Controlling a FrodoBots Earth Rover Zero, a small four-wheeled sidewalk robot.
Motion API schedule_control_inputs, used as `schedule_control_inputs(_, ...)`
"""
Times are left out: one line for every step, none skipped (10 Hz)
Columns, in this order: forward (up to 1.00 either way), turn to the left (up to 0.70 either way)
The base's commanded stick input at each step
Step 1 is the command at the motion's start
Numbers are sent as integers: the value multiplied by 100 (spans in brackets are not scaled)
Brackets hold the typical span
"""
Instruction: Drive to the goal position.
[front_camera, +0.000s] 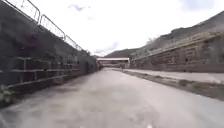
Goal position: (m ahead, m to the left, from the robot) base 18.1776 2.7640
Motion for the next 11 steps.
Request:
schedule_control_inputs(100,0)
schedule_control_inputs(100,0)
schedule_control_inputs(100,0)
schedule_control_inputs(100,0)
schedule_control_inputs(100,0)
schedule_control_inputs(100,0)
schedule_control_inputs(100,0)
schedule_control_inputs(100,0)
schedule_control_inputs(100,0)
schedule_control_inputs(100,0)
schedule_control_inputs(100,0)
